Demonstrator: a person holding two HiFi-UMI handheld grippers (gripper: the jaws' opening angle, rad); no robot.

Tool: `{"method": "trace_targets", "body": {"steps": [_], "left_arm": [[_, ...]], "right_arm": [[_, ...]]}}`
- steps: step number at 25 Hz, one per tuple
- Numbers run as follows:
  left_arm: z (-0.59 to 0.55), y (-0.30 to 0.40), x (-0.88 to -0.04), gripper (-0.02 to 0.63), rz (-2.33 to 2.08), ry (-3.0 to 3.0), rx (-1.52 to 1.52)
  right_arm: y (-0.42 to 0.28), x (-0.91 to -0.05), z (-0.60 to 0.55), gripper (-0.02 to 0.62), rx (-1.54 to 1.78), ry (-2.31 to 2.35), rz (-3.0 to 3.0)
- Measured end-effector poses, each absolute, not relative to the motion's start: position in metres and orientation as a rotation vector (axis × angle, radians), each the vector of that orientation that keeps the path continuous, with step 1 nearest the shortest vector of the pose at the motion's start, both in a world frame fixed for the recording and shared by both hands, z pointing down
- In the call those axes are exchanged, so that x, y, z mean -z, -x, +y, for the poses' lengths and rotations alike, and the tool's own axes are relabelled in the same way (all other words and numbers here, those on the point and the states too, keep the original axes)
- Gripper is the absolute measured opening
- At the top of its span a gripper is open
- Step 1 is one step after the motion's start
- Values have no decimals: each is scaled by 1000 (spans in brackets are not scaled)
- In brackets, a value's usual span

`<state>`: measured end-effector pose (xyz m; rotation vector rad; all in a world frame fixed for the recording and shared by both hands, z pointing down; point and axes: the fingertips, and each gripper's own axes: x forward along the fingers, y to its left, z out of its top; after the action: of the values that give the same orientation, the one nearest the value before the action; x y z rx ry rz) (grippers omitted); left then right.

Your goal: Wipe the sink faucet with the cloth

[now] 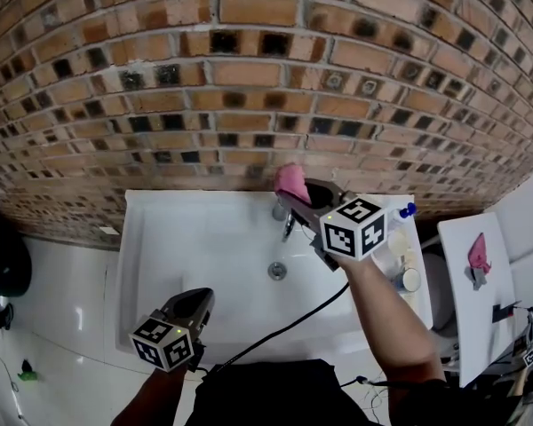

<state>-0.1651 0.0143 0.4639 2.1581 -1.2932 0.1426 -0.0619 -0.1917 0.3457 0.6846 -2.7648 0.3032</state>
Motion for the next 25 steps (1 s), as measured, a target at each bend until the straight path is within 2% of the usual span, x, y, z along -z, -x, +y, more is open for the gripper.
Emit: {"method": "trace_targets", "body": {"steps": [14,25], "left_arm": [[31,181,-465,6,-1202,-2233,-193],[34,180,-471,6,-1134,-2260,-250]], "right_arm": [[55,-379,-124,129,-349,-801,-2759],[46,-424,-102,129,-603,-874,-2749]]}}
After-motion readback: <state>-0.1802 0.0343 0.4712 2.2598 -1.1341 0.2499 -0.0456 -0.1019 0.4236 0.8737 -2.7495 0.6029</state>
